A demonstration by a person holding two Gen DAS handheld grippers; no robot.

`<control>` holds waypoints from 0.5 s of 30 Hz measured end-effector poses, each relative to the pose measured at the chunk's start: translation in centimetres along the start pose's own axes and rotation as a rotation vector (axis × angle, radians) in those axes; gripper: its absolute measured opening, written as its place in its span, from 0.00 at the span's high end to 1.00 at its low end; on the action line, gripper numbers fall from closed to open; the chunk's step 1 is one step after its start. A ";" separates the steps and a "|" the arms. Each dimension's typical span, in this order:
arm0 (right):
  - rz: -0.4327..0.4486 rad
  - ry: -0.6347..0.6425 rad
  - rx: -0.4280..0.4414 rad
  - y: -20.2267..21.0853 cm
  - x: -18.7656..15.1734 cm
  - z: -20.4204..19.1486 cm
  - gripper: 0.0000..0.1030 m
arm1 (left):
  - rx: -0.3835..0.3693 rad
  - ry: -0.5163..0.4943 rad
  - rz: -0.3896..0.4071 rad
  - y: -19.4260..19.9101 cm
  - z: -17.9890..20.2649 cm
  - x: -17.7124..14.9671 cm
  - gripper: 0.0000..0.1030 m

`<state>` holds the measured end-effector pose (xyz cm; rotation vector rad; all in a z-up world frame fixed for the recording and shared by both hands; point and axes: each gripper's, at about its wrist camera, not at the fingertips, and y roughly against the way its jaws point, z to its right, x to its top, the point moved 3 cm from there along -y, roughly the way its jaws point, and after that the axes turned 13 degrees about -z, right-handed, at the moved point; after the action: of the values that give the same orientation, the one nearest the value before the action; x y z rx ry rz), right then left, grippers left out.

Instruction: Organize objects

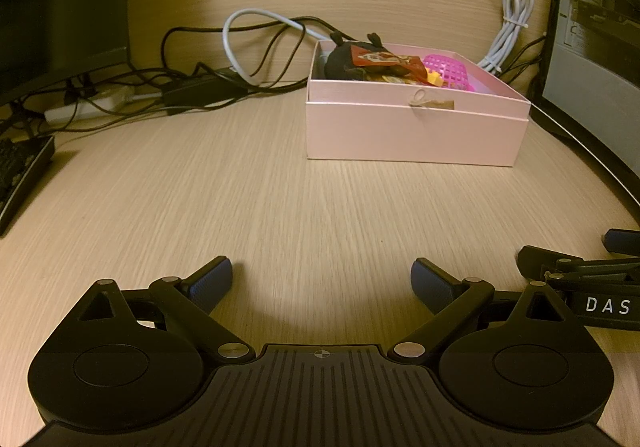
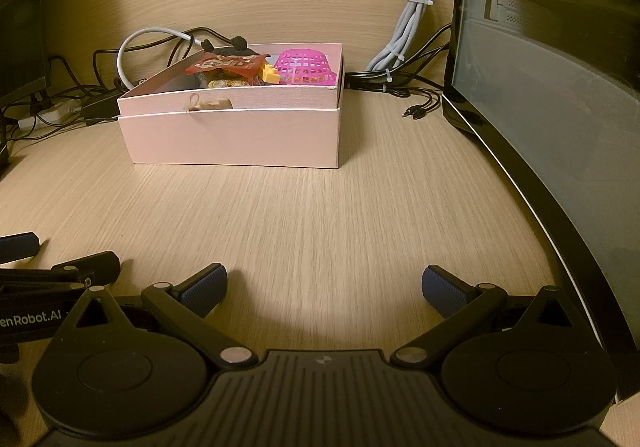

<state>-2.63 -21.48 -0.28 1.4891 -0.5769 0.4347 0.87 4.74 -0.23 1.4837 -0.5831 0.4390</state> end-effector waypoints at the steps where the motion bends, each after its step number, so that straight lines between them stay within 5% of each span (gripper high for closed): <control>1: 0.000 0.000 0.000 0.0 0.0 0.0 0.00 | -0.001 0.000 0.000 0.0 0.0 0.0 0.04; 15: 0.000 0.001 0.000 0.0 0.0 0.0 0.00 | 0.002 -0.001 0.001 0.0 0.0 0.1 0.04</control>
<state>-2.63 -21.47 -0.26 1.4889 -0.5762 0.4354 0.90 4.74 -0.18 1.4856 -0.5837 0.4396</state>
